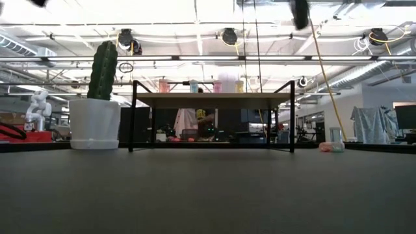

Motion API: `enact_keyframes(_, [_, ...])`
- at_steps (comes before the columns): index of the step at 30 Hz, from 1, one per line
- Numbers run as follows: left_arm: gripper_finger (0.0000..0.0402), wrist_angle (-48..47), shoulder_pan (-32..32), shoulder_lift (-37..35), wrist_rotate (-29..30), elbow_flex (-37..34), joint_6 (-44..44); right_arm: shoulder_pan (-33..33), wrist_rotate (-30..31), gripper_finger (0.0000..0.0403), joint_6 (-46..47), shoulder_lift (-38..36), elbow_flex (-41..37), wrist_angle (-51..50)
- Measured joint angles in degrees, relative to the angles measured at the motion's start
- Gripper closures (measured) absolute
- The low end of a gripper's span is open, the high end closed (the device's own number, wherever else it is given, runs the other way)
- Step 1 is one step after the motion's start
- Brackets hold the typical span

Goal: Pick and place medicine bottles onto shelf by color
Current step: Put the orange pill bottle aligned with the other orange pill bottles on the shelf

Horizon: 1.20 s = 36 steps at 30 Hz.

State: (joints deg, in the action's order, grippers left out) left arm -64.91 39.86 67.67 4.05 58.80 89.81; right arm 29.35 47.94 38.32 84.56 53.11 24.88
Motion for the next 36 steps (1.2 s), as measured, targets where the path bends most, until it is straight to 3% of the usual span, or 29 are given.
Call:
enact_keyframes(2, [0.0300, 0.0, 1.3, -1.6, -2.4, -1.9, 1.5, -0.5, 0.0, 0.0403, 0.4, 3.8, 4.0, 0.0])
enact_keyframes(8, [0.0294, 0.1, 3.4, -4.2, -2.1, -5.6, -2.0, -1.2, 0.1, 0.0403, 0.1, 14.0, 15.7, -2.4])
enact_keyframes(16, [0.0195, 2.1, 2.0, -4.4, -1.1, -11.7, -3.4, -0.4, 0.7, 0.0403, 7.5, 18.1, 21.6, -13.3])
enact_keyframes(22, [0.0145, 10.2, 1.3, -4.4, -3.5, -14.7, -4.1, 1.0, 5.7, 0.0403, 24.8, 9.6, 21.5, -43.2])
enact_keyframes(27, [0.0136, 18.9, 0.4, -4.4, 0.3, -15.2, -6.1, -2.3, 5.2, 0.0403, 37.6, -1.0, 21.5, -69.2])
enact_keyframes(36, [0.0159, 33.6, -4.7, -4.4, 6.9, -15.2, -11.9, -13.4, -3.8, 0.0374, 36.6, -15.7, 21.5, -99.0])
